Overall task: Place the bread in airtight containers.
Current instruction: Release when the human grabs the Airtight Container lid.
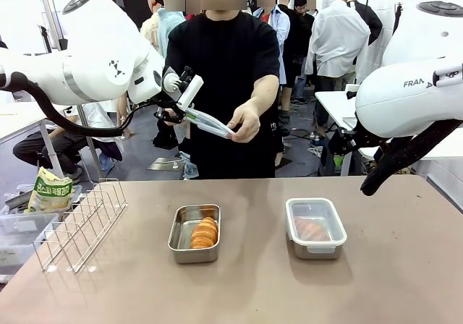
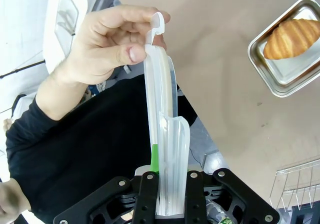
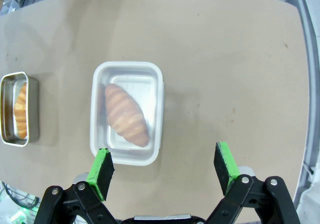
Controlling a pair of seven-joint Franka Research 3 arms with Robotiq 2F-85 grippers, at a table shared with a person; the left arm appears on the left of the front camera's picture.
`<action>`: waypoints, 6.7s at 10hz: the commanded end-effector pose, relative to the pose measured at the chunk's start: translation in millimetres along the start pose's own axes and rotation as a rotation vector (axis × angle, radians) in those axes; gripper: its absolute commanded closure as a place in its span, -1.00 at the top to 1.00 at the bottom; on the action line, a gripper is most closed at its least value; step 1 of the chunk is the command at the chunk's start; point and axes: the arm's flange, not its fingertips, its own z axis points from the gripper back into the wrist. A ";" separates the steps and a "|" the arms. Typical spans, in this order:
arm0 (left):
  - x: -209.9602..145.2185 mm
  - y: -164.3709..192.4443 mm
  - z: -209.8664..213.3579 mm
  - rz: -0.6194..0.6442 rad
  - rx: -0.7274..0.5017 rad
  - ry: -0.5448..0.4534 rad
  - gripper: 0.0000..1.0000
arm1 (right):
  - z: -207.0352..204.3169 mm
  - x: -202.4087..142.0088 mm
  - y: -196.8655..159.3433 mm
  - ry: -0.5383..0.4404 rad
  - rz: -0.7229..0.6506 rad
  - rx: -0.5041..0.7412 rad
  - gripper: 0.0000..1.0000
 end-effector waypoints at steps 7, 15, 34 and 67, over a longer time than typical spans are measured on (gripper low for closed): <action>3.9 1.4 2.0 -0.041 0.011 -0.007 0.56 | -0.6 -0.1 -0.7 0.004 -0.003 0.009 1.00; 4.2 3.6 3.6 -0.054 0.009 -0.006 1.00 | -0.6 -0.1 -0.7 0.004 -0.003 0.009 1.00; 8.0 2.5 0.4 -0.027 0.003 -0.007 1.00 | -0.6 -0.1 -0.7 0.004 -0.003 0.009 1.00; 8.0 2.5 0.4 -0.027 0.003 -0.007 1.00 | -0.6 -0.1 -0.7 0.004 -0.003 0.009 1.00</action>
